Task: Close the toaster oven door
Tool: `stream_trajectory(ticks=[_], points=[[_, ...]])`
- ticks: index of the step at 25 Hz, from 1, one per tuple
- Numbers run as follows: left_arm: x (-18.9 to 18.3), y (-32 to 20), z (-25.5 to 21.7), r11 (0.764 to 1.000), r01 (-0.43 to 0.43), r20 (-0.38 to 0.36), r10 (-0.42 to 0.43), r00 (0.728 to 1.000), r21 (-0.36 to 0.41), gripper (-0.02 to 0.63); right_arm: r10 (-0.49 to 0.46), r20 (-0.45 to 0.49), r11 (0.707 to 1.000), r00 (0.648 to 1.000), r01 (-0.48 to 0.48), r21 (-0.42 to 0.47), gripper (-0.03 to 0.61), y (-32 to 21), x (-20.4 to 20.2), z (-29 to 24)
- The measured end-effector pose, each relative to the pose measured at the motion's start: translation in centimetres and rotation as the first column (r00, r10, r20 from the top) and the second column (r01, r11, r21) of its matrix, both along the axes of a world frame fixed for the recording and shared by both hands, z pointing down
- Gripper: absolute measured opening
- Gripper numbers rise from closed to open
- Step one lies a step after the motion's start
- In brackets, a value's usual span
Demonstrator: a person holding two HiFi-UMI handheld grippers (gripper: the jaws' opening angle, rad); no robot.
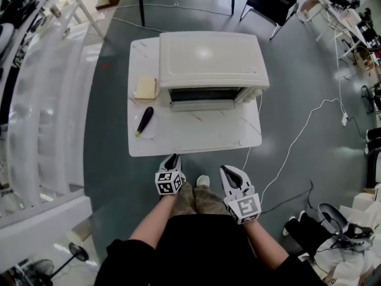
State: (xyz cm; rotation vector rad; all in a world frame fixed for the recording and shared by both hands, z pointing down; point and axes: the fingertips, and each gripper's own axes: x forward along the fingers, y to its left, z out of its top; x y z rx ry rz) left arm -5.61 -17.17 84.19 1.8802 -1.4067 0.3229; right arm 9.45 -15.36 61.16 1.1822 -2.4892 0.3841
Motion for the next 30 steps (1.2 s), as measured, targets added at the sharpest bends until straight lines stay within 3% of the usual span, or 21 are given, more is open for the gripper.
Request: stream_trajectory(ticks=[3, 7, 14, 21, 24, 30], points=[[0.4, -0.5, 0.6, 0.999, -0.040, 0.045, 0.041, 0.998, -0.015, 0.108, 0.002, -0.014, 1.000, 1.000, -0.002, -0.014, 0.021, 0.1, -0.1, -0.5], [0.0, -1.7, 2.1, 0.999, -0.005, 0.057, 0.008, 0.998, -0.050, 0.140, -0.002, -0.025, 1.000, 1.000, 0.001, -0.020, 0.021, -0.3, 0.2, -0.1], [0.5, -2.8, 2.6, 0.998, -0.026, 0.078, 0.031, 0.997, -0.063, 0.141, -0.044, -0.101, 0.999, 0.994, 0.047, 0.023, 0.021, 0.7, 0.6, 0.2], [0.1, -3.1, 3.2, 0.998, 0.014, 0.091, -0.009, 0.996, -0.056, 0.137, 0.062, 0.004, 0.996, 0.998, -0.062, -0.056, 0.021, -0.4, 1.2, -1.5], [0.4, -2.8, 3.0, 0.998, -0.007, 0.099, 0.013, 0.995, -0.058, 0.098, 0.087, -0.005, 0.995, 0.996, -0.087, -0.049, 0.021, -0.4, 1.7, -1.9], [0.4, -2.8, 2.9, 0.997, -0.011, 0.091, 0.018, 0.996, -0.077, 0.095, 0.080, -0.038, 0.995, 0.996, -0.082, -0.053, 0.021, 0.2, 1.2, -2.6]])
